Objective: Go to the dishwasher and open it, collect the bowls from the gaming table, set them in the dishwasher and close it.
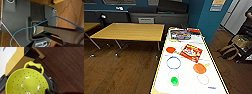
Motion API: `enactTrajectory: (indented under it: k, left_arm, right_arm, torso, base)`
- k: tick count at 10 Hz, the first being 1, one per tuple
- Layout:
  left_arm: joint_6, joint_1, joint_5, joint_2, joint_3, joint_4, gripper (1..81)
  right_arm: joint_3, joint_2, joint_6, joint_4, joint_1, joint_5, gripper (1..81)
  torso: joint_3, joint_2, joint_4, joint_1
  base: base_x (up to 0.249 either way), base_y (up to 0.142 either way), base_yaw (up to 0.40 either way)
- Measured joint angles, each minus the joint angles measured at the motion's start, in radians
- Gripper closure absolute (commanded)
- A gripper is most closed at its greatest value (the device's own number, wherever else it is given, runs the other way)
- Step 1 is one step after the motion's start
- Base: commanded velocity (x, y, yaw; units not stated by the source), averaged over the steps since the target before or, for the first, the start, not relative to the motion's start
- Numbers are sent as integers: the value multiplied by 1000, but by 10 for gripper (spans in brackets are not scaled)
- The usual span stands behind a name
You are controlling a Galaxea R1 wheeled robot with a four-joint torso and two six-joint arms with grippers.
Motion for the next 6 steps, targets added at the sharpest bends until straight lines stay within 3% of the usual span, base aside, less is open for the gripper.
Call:
enactTrajectory:
  k: [1, 2, 3, 4, 6]
  left_arm:
    - [0, -7, -12, -54, 87, 1, 10]
    - [2, -14, -25, -103, 158, 2, 10]
    - [2, -20, -33, -148, 225, 3, 10]
    - [2, -31, -34, -200, 300, 3, 10]
    - [3, -69, -48, -313, 432, 3, 10]
  right_arm:
    - [-69, 51, -5, -37, -102, 109, 811]
    - [-137, 113, -9, -66, -151, 172, 811]
    - [-175, 165, -10, -82, -168, 202, 811]
    - [-253, 294, -14, -125, -191, 249, 811]
    - [-353, 441, -16, -187, -206, 268, 811]
  torso:
    - [0, 0, 0, 0]
    - [0, 0, 0, 0]
    - [0, 0, 0, 0]
    - [0, 0, 0, 0]
    - [0, 0, 0, 0]
  base:
    - [0, 0, 0]
    - [0, 0, 0]
    - [0, 0, 0]
    - [0, 0, 0]
    - [0, 0, 0]
